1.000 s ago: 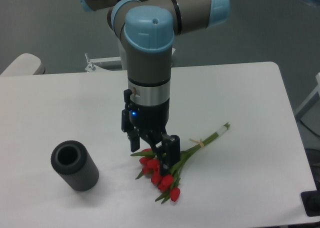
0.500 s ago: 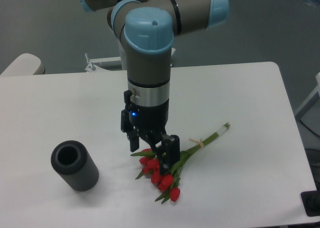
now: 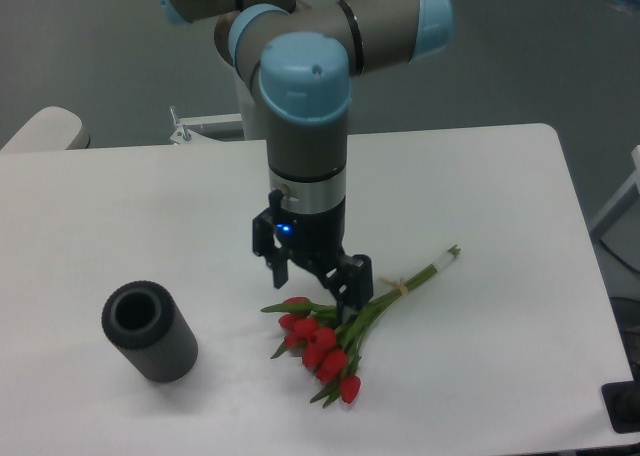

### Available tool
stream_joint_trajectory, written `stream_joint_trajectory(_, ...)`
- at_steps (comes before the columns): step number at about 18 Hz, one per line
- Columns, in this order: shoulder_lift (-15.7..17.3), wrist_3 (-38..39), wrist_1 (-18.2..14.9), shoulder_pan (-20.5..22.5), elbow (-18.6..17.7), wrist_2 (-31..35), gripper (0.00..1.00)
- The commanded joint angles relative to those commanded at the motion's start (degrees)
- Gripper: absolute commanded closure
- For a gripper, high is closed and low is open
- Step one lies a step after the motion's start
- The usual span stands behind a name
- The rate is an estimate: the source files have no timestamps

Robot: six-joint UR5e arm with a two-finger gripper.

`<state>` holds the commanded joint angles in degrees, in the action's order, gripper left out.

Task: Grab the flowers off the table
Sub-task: 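Move the gripper along the tulip stems and lower it around them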

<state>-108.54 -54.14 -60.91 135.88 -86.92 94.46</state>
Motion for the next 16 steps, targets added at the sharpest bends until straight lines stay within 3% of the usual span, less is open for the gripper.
stream_joint_trajectory(9, -8.88, -4.12, 3.34, 0.53, -1.32, 2.66, 0.0)
stream_joint_trajectory(16, -10.55, -12.56, 2.9, 2.81, -4.48, 1.61, 0.0)
